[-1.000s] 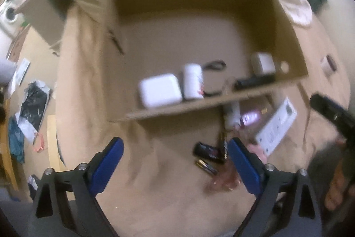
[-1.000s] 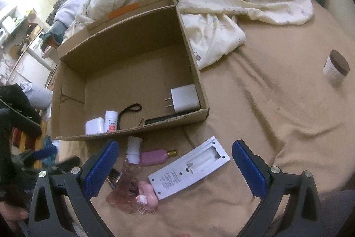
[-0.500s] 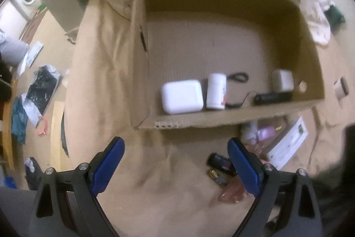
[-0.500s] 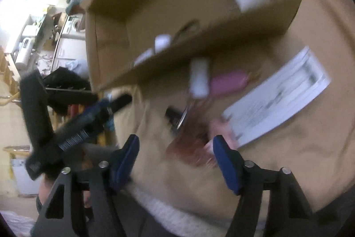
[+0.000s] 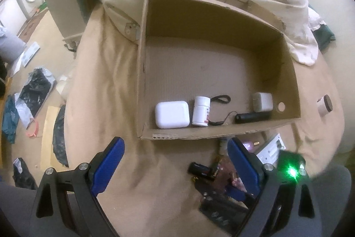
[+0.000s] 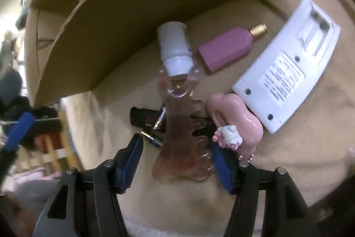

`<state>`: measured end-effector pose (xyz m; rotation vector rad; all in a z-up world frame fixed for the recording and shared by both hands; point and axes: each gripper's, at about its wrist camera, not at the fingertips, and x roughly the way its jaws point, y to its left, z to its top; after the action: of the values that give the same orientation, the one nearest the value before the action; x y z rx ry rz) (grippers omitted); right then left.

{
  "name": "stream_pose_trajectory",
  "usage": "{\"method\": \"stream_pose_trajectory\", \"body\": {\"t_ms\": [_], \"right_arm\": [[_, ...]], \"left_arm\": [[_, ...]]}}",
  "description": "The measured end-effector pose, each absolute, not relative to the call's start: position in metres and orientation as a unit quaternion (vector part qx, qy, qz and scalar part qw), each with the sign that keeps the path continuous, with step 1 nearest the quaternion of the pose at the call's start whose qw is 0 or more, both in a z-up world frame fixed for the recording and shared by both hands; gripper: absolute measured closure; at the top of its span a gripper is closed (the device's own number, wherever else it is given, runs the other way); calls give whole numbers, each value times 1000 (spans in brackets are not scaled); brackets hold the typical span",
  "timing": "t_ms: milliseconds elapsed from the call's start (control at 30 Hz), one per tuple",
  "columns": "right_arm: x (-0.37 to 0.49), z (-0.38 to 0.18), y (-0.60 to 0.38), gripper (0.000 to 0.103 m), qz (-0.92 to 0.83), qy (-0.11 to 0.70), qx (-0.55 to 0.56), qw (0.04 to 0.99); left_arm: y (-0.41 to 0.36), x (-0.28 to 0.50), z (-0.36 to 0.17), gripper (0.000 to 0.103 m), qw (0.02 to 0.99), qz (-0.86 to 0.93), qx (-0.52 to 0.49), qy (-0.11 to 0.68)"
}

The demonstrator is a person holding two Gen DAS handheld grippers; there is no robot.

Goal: Organize rigid objects
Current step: 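Grasp the pink translucent hair claw clip with the right tool, then hold the claw clip with the right tool while the left tool grasps an AA battery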

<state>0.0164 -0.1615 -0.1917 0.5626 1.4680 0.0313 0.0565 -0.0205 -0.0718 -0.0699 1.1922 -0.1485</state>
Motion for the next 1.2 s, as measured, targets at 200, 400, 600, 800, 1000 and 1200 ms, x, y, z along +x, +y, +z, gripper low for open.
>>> {"method": "stream_pose_trajectory", "body": {"t_ms": [200,400,600,800,1000,1200], "right_arm": [[2,-179,-161,58,43,646,239,724],[-27,-150,-165,59,102,634,229,732],[-31,-115,-196,60,132,593,271,746],[-7,-86,-237,60,132,552,281,774],[12,-74,-261,60,134,524,271,796],[13,-89,-280,60,136,515,315,786]], "left_arm": [[-19,55,-71,10,822,-73,-41,564],[-16,57,-73,10,820,-69,-37,567],[-22,58,-83,10,813,-65,-10,579],[-31,55,-103,10,794,-77,29,602],[-68,38,-128,10,755,-141,102,632],[-97,20,-159,10,712,-178,177,656]]}}
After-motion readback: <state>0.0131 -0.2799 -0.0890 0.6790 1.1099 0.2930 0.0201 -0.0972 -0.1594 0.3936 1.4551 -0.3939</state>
